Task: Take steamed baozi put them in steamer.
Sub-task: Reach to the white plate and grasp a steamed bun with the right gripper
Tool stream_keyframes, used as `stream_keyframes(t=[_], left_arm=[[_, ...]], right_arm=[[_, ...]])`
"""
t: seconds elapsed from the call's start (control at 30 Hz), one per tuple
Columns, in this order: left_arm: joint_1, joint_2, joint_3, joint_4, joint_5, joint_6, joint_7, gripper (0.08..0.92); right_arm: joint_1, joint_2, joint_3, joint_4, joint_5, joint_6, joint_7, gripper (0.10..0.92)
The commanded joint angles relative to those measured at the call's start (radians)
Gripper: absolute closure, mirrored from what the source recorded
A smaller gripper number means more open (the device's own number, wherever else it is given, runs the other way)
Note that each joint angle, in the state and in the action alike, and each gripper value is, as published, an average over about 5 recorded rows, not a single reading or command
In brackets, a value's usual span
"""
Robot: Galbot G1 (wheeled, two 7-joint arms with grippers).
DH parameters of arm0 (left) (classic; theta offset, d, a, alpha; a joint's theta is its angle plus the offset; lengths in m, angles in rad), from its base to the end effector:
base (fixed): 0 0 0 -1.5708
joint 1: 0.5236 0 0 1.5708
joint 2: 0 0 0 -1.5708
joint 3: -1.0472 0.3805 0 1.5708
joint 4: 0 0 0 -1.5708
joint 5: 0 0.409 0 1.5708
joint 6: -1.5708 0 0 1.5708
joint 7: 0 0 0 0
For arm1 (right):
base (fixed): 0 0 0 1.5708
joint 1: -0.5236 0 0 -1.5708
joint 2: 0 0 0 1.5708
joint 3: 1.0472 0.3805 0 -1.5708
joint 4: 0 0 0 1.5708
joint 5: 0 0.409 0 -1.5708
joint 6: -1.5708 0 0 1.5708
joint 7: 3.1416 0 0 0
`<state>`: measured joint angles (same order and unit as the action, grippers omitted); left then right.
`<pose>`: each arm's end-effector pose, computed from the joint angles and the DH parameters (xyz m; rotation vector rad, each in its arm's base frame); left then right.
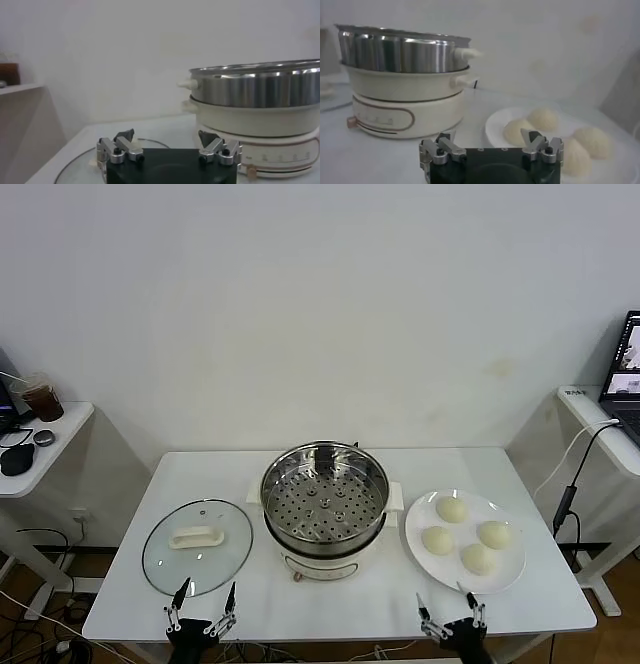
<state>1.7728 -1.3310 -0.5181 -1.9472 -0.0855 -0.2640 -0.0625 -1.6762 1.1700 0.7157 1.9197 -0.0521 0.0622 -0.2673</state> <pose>0.1359 0.0526 -0.4200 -0.1027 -3.0494 -0.1587 0.1915 -0.1615 -0.3780 0.4364 -2.7908 0.6724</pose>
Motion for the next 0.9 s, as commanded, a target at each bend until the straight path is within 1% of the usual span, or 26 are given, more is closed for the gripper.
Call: stream_keyframes(t=[0.03,0.2,0.3,0.43,0.57,0.7,0.9], left_arm=[[-0.001,0.003,0.002,-0.005,0.0,0.013,0.009,0.177],[-0.002,0.001,-0.011,-0.003,0.005,0.008,0.009,0.177],[-0.004,-0.004,-0.021,0.0,0.009,0.0,0.009,0.177],[-0.003,-0.011,-0.027,0.003,0.015,-0.008,0.009,0.177],[0.002,-0.019,-0.033,0.002,0.026,-0.016,0.008,0.177],[0.007,-0.021,-0.038,0.002,0.043,-0.026,0.007,0.177],[0.008,-0.024,-0.047,0.0,0.048,-0.031,0.005,0.177]], right_arm=[[0.161,-0.344,0.111,-0.033,-0.231,-0.127,-0.178,0.203],[0.34,-0.529,0.054,-0.124,-0.439,-0.118,-0.312,0.203],[0.497,-0.619,-0.068,-0.202,-0.46,-0.106,-0.39,0.203],[0.759,-0.687,-0.303,-0.323,-0.427,-0.1,-0.512,0.203],[1.062,-0.687,-0.588,-0.473,-0.358,-0.097,-0.638,0.203],[1.339,-0.623,-0.875,-0.614,-0.299,-0.074,-0.739,0.203],[1.552,-0.525,-1.124,-0.759,-0.269,-0.078,-0.866,0.203]])
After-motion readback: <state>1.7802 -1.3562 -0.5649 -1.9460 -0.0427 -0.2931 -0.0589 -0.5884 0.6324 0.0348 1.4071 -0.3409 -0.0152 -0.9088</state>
